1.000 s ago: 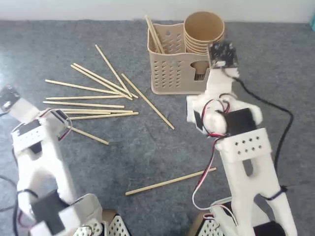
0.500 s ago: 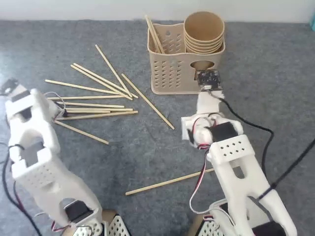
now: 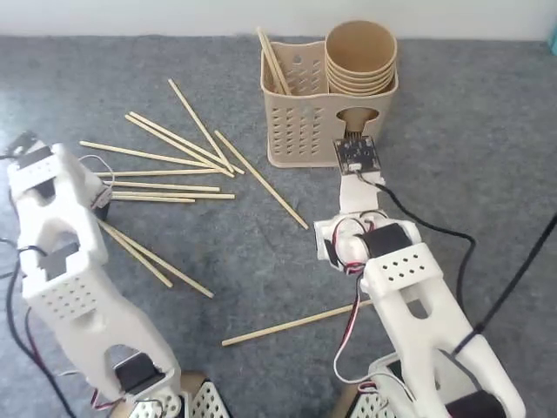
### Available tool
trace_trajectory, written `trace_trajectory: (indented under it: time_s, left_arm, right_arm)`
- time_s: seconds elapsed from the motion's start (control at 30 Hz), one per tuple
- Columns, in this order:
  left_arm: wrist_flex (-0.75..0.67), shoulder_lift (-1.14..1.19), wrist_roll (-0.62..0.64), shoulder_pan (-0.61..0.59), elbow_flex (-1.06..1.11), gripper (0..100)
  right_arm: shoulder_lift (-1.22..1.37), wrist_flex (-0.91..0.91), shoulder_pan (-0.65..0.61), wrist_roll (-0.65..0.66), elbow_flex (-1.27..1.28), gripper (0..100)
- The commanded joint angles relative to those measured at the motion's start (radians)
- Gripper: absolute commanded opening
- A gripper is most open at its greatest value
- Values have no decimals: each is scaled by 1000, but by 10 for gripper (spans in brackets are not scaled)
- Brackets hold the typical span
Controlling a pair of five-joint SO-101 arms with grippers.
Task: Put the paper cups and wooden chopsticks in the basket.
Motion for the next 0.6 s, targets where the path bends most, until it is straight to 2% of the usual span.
trace_trajectory:
  time_s: [0.0, 0.17, 0.4, 0.57]
  left_arm:
    - [23, 5, -9, -6, -4, 12]
    - [89, -66, -9, 32, -7, 12]
    - [100, -348, -9, 41, 54, 12]
    - [100, -563, -9, 97, 91, 12]
  right_arm:
    - [-39, -74, -10, -11, 38, 97]
    - [-41, -150, -10, -11, 84, 97]
    - [-41, -145, -2, -11, 95, 97]
    - [-41, -145, -2, -11, 95, 97]
